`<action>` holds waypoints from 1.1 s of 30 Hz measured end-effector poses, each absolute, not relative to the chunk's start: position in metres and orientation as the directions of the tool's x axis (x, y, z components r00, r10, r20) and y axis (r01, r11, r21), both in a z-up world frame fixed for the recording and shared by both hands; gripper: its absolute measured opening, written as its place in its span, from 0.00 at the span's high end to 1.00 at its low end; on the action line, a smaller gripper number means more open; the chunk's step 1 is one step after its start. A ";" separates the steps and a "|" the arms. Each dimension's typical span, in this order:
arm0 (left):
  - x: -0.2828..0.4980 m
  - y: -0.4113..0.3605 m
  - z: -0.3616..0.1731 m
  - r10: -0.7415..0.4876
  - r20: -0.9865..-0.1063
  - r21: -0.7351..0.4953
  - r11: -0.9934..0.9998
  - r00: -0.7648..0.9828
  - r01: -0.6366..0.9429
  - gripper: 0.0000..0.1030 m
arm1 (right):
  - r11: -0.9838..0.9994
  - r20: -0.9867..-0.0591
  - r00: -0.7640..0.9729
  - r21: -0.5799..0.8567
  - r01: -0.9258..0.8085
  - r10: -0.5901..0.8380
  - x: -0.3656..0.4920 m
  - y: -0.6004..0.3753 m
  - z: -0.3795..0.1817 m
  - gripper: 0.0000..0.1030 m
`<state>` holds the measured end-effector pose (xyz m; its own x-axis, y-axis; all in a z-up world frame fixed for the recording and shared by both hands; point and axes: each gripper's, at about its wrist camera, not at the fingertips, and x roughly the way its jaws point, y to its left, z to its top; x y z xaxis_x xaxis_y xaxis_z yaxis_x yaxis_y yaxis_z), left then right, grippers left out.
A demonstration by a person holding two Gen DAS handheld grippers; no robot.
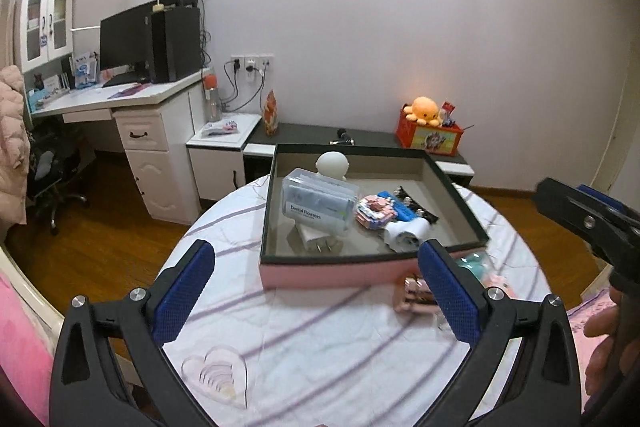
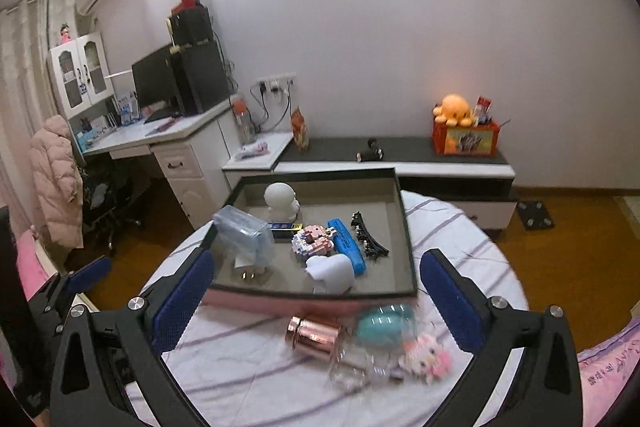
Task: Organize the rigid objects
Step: 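Open both tools and withdraw them from the tray toward the remaining items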
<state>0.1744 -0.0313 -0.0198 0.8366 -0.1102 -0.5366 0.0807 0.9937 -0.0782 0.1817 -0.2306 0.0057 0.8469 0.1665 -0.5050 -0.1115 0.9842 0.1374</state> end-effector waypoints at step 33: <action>0.035 -0.019 -0.029 -0.065 -0.501 -0.070 0.997 0.863 0.035 0.00 | 0.990 -0.449 0.889 0.140 -0.028 0.088 0.018 -0.247 -0.030 0.00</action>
